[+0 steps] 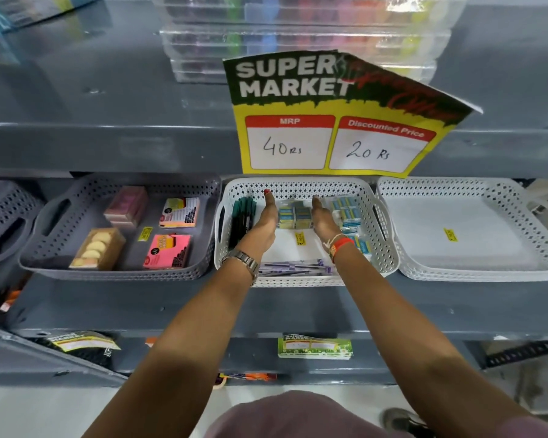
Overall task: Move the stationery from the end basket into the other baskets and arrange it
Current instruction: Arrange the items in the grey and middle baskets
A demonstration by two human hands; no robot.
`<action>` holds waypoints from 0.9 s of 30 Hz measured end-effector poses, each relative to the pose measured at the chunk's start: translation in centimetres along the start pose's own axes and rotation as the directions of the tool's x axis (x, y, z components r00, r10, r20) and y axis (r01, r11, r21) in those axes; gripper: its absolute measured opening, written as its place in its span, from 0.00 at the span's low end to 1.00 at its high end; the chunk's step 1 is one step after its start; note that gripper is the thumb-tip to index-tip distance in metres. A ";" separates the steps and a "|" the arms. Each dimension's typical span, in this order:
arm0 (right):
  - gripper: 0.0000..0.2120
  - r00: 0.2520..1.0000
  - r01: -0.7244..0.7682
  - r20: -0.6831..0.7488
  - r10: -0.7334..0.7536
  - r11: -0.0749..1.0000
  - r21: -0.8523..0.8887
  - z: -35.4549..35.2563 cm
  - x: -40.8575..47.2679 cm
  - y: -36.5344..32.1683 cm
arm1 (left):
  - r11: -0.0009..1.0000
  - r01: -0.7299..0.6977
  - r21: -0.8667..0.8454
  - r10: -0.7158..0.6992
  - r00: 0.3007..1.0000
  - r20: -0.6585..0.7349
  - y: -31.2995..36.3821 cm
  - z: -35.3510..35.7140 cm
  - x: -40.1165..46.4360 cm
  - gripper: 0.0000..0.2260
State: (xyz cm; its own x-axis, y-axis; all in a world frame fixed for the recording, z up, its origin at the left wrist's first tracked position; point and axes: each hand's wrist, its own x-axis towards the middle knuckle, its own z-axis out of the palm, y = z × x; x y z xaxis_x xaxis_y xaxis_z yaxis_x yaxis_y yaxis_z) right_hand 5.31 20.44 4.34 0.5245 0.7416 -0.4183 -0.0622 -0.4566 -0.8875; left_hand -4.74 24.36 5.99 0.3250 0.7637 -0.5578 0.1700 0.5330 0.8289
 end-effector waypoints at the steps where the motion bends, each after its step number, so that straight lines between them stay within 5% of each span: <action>1: 0.32 1.000 -0.011 0.003 0.011 1.000 0.000 0.0 0.2 0.1 | 1.000 -0.004 -0.001 0.004 1.000 -0.001 0.0 0.0 0.0 0.38; 8: 0.30 1.000 -0.012 -0.007 0.013 0.998 0.062 -0.1 -1.7 -0.6 | 1.000 0.003 0.023 -0.003 1.000 0.004 0.3 -0.6 0.3 0.39; 12: 0.29 0.995 0.078 -0.045 -0.083 0.991 -0.106 -1.6 -3.8 -1.4 | 0.986 -0.009 0.166 0.015 0.999 -0.036 0.9 -1.9 -0.2 0.35; 18: 0.15 0.996 0.094 0.053 -0.078 0.807 -0.583 -1.9 -4.7 1.0 | 0.707 -0.071 0.703 0.013 0.996 0.088 0.0 -3.8 -1.4 0.13; 22: 0.15 0.987 0.147 0.157 -0.040 0.631 -0.762 -0.9 -5.0 2.0 | 0.570 -0.081 0.817 -0.073 0.986 0.149 -1.3 -4.1 -2.8 0.14; 27: 0.15 0.969 0.207 0.246 -0.003 0.548 -0.810 -0.9 -5.8 1.4 | 0.508 -0.108 0.854 -0.066 0.984 0.164 -1.9 -4.5 -3.5 0.14</action>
State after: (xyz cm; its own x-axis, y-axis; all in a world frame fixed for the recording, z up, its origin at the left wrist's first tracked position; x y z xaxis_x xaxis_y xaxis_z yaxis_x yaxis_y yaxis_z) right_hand 2.91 15.05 5.72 0.3000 0.8408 -0.4506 0.7624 -0.4953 -0.4165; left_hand -10.43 22.34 6.17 0.4609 0.6568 -0.5968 0.8462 -0.1227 0.5186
